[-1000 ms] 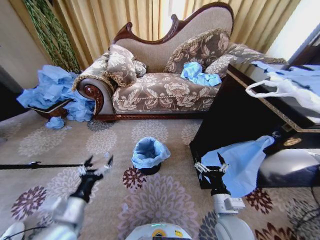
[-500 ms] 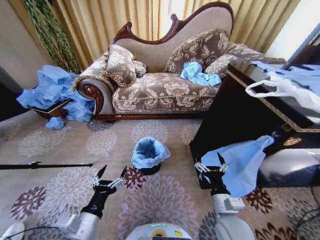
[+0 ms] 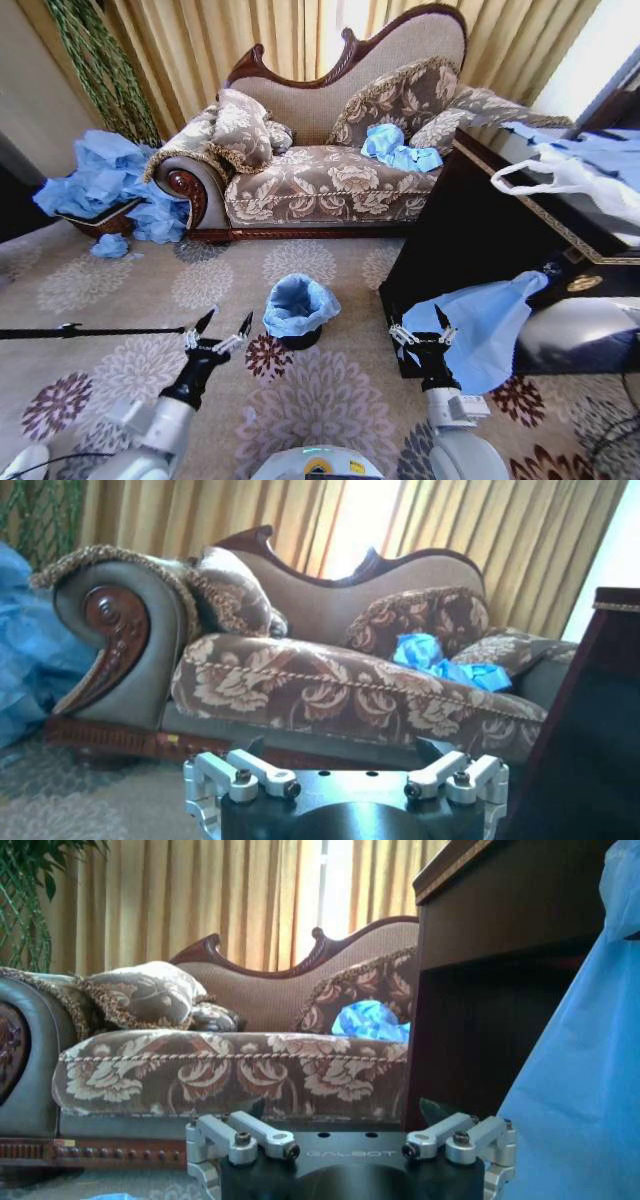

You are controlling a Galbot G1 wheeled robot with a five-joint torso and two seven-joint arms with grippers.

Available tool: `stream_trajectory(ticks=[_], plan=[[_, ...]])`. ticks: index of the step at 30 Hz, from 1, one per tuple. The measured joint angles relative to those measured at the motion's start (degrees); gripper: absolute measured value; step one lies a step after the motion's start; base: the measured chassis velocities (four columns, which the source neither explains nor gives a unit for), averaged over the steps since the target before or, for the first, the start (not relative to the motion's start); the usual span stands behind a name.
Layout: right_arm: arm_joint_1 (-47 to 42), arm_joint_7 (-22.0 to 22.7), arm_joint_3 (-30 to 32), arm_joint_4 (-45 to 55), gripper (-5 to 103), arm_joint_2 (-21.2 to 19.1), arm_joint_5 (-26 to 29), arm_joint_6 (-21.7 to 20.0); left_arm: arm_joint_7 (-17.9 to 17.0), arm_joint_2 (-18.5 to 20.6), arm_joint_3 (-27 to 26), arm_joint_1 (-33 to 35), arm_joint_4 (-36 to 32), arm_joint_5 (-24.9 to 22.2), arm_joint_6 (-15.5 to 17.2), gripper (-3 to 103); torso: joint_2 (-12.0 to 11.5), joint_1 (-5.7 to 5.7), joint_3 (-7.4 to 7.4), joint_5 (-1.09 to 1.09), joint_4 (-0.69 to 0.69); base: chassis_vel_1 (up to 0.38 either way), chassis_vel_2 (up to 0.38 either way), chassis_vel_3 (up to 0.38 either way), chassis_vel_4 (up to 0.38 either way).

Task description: Place a garbage bag over the trash bin.

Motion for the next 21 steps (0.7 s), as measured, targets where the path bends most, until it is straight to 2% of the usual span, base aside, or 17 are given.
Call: stream_trajectory(ticks=[21], plan=[[0.0,0.0,0.0,0.0,100,0.0,0.0,0.0,-0.1,-0.3,-0.1,0.0,0.1,0.0,0.4,100,0.0,0.00,0.00,0.01,0.00,0.000,0.000,0.000,0.000]])
